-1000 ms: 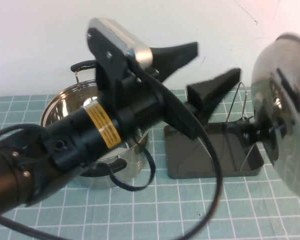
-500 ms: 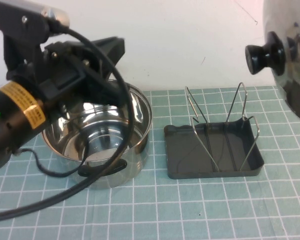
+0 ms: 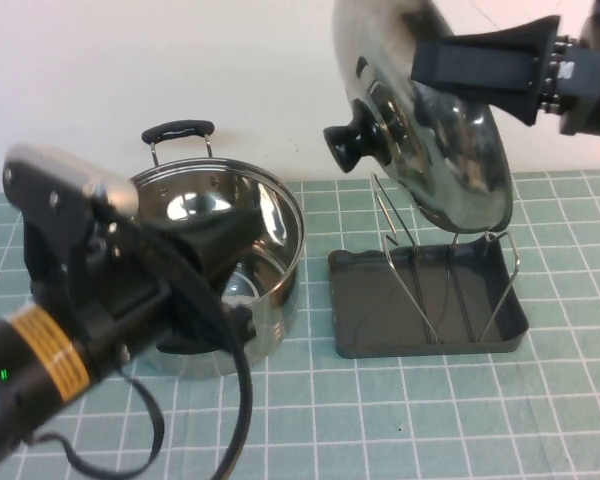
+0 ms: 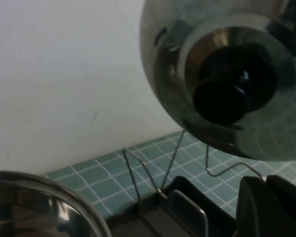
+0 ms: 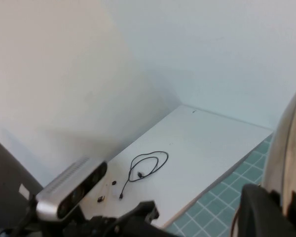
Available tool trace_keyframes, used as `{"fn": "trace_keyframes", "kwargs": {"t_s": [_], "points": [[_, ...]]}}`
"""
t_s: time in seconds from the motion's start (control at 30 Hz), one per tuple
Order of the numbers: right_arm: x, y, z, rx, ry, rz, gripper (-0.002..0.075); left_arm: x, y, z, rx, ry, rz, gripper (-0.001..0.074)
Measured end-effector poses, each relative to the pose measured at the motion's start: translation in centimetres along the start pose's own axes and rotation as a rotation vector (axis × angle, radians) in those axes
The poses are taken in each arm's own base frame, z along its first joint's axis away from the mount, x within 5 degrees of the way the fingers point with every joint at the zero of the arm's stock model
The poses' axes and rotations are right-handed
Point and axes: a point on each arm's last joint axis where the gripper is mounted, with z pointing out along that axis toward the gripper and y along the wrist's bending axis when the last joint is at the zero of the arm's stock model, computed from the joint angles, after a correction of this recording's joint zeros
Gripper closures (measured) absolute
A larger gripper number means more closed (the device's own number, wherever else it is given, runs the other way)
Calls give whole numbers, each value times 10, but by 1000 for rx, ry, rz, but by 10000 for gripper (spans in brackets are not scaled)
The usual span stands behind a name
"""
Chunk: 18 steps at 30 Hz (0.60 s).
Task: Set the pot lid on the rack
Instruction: Place the pot lid on the pot rack
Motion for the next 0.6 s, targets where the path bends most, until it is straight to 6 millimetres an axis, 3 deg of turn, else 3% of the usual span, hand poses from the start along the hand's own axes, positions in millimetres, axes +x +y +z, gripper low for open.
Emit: {"fn": "trace_keyframes", "kwargs": {"t_s": [0.3,0.6], "points": [[1,-13,4,38,1,-4,710,36,5,-13,-11,29,-151,734],[27,-35,2,155,28,17,711,37,2,-16,35,-17,-116,734]]}}
